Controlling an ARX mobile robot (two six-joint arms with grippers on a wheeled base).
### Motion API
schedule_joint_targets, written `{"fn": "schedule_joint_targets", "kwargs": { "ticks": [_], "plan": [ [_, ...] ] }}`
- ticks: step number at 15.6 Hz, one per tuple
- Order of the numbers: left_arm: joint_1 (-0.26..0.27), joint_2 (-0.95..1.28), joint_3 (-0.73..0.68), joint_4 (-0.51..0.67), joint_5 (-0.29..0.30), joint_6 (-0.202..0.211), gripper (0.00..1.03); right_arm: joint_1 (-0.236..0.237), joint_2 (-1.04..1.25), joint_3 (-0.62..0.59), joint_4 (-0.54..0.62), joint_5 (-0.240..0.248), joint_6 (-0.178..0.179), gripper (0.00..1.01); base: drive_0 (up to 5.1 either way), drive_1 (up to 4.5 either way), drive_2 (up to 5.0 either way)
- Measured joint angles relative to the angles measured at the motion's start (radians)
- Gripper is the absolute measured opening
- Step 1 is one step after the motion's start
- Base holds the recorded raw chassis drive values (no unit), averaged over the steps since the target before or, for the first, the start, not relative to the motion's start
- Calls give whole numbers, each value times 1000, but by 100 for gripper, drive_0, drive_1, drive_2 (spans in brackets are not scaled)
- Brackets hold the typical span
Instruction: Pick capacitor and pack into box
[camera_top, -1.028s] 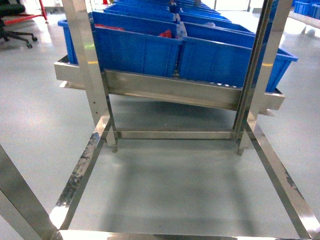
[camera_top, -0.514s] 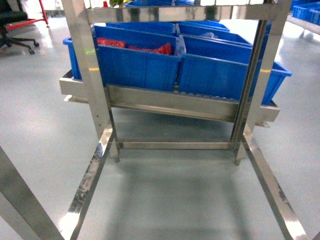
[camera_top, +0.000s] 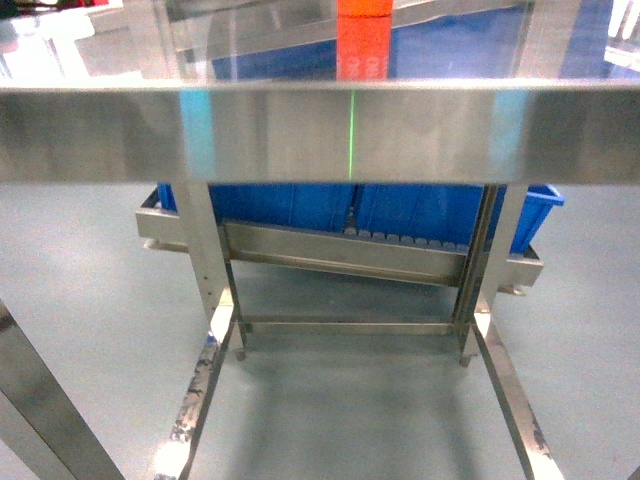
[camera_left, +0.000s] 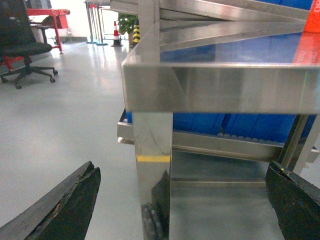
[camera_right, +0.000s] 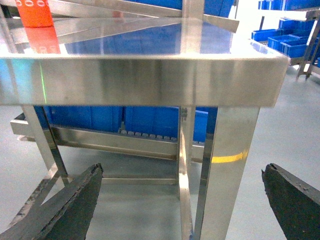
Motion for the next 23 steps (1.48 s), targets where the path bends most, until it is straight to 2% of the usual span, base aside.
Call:
{"fn": "schedule_joint_targets", "kwargs": {
  "ticks": [23],
  "plan": [
    [0,0,0,0,1,0,98,0,0,0,1,0,0,98,0,0,0]
  ]
}}
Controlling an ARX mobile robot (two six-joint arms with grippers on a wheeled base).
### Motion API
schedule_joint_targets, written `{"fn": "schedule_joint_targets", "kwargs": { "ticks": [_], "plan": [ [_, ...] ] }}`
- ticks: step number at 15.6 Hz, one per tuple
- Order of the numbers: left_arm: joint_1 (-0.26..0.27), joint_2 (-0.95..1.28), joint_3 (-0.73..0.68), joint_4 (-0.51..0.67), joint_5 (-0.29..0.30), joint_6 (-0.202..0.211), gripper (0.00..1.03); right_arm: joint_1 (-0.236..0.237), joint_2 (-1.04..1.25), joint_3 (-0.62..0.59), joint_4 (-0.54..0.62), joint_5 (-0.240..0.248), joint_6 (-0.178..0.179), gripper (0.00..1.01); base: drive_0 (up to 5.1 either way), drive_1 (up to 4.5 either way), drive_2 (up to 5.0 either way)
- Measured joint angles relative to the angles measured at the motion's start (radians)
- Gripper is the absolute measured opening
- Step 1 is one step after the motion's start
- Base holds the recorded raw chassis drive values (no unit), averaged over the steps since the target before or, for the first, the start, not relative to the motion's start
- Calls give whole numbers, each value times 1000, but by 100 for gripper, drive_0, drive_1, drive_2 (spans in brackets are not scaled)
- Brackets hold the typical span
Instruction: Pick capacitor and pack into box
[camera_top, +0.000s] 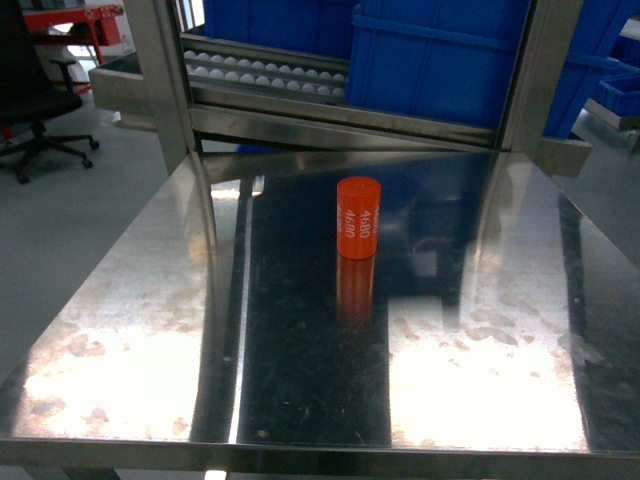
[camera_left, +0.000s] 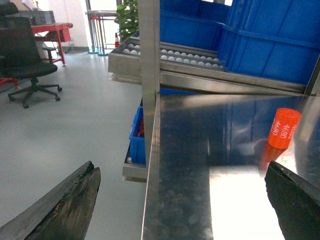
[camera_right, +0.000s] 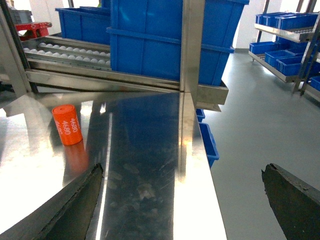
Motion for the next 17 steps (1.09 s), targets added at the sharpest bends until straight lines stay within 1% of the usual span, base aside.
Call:
{"fn": "schedule_joint_targets", "kwargs": {
  "ticks": [13,14,15,16,17],
  "plan": [
    [0,0,0,0,0,0,98,0,0,0,0,0,0,98,0,0,0],
    [-20,20,1,2,-48,-21,98,0,0,0,0,0,0,98,0,0,0],
    [-86,193,4,181,-123,-75,98,0,0,0,0,0,0,98,0,0,0],
    [-126,409,10,377,-113,-92,98,0,0,0,0,0,0,98,0,0,0],
    [-153,651,45,586,-71,-103,98,0,0,0,0,0,0,98,0,0,0]
  ]
}}
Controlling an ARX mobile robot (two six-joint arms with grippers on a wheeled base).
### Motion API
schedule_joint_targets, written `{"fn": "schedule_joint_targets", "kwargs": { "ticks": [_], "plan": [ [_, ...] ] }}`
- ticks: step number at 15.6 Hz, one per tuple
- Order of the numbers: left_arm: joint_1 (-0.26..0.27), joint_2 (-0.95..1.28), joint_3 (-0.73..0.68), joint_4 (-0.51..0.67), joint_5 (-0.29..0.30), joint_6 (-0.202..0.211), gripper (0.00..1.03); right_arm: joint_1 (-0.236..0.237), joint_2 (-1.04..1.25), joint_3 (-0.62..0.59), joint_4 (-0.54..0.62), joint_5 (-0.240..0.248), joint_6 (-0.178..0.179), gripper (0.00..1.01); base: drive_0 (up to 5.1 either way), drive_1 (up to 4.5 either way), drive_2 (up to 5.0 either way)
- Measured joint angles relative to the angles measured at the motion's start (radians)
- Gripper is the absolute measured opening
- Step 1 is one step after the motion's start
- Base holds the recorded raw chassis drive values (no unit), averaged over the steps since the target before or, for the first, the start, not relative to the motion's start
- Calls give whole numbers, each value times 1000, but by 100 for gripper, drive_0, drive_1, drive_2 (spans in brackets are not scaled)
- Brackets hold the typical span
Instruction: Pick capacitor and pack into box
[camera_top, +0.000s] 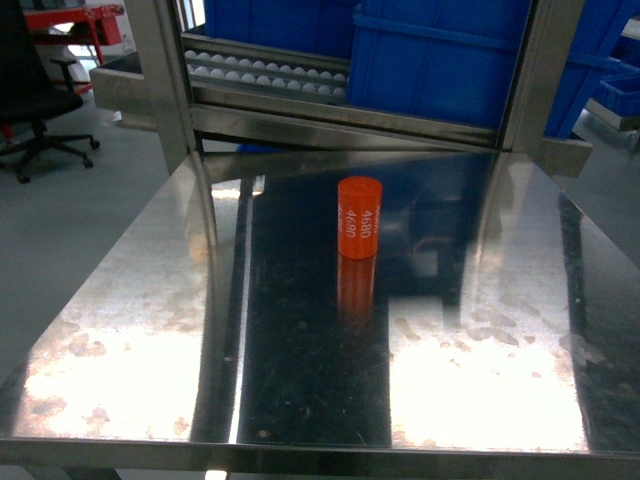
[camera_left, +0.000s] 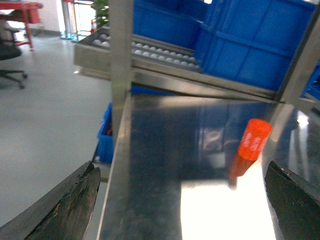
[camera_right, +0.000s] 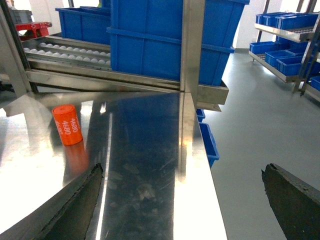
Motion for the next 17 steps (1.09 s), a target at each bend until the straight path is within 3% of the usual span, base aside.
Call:
{"fn": "schedule_joint_targets", "kwargs": {
  "ticks": [2,3,6,8,11,17],
  "plan": [
    [-53,469,186,385,54,27,98,0,0,0,0,0,0,98,0,0,0],
    [-79,703,300,498,71,42,98,0,0,0,0,0,0,98,0,0,0],
    [-147,1138,521,471,107,-3,98,0,0,0,0,0,0,98,0,0,0],
    [-204,1252,657,433,135,-32,98,0,0,0,0,0,0,98,0,0,0],
    [-256,1392,814,407,153,-26,98,0,0,0,0,0,0,98,0,0,0],
    [-270,1608,1111,279,199,5,98,0,0,0,0,0,0,98,0,0,0]
  ]
}}
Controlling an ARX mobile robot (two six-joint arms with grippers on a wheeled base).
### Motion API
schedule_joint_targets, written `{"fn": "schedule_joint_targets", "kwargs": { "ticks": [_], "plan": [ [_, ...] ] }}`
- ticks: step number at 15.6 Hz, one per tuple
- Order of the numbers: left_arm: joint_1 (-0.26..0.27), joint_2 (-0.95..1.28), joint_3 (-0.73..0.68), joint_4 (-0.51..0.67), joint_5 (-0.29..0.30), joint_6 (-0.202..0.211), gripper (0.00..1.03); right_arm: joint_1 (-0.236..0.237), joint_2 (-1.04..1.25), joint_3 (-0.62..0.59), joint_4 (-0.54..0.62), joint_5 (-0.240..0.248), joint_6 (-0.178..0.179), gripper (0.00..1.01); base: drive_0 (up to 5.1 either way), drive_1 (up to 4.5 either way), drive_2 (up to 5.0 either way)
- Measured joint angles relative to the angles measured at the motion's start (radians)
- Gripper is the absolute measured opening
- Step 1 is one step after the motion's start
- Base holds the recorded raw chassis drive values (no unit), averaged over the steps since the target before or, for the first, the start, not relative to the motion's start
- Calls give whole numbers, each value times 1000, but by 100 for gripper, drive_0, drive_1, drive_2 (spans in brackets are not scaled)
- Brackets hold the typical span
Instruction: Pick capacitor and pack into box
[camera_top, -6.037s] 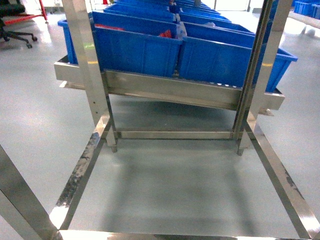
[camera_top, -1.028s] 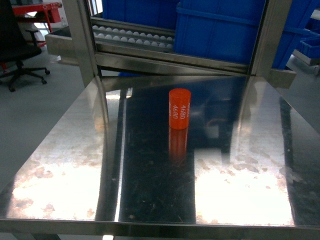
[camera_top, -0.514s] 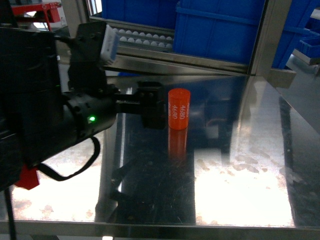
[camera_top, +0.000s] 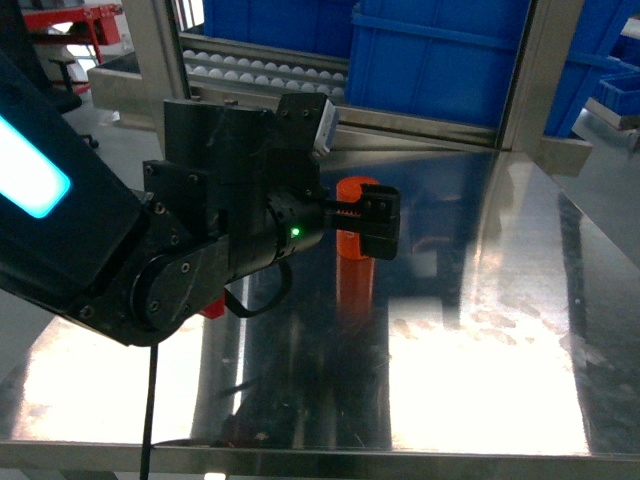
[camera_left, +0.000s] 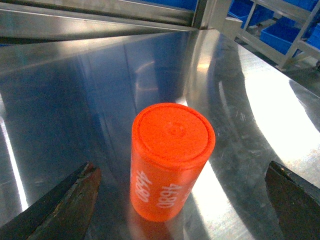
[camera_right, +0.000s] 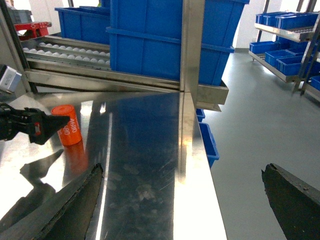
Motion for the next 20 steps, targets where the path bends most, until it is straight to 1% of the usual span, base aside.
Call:
{"fn": "schedule_joint_targets", "kwargs": {
  "ticks": [2,4,7,9,10,11,13,14,15,16,17,18,19,20],
  "plan": [
    [-5,59,85,-52,10,-4,98,0,0,0,0,0,0,98,0,0,0],
    [-5,114,171,-109,8,-8,98,0,0,0,0,0,0,98,0,0,0],
    [-5,146,223,-135,7,-19,98,0,0,0,0,0,0,98,0,0,0],
    [-5,186,297,-200,-9,-34,97,0,0,0,0,0,0,98,0,0,0],
    [-5,190,308,-229,-14,-54,85,0,0,0,0,0,0,98,0,0,0],
    [-7,190,309,-243,-23,-60,72,0,0,0,0,0,0,98,0,0,0],
    [-10,190,310,-233,-36,-60,51,0,0,0,0,0,0,98,0,0,0],
    [-10,190,309,-225,-48,-60,46,0,0,0,0,0,0,98,0,0,0],
    [-6,173,283,-195,-62,-58,45,0,0,0,0,0,0,98,0,0,0],
    [-1,129,224,-169,-85,-56,45,0,0,0,0,0,0,98,0,0,0],
    [10,53,147,-148,-131,-43,45,0,0,0,0,0,0,98,0,0,0],
    [30,-49,57,-91,-166,-26,45,0,0,0,0,0,0,98,0,0,0],
    [61,-198,-65,-10,-181,-8,45,0,0,0,0,0,0,98,0,0,0],
    [89,-339,-176,49,-190,1,45,0,0,0,0,0,0,98,0,0,0]
  ]
}}
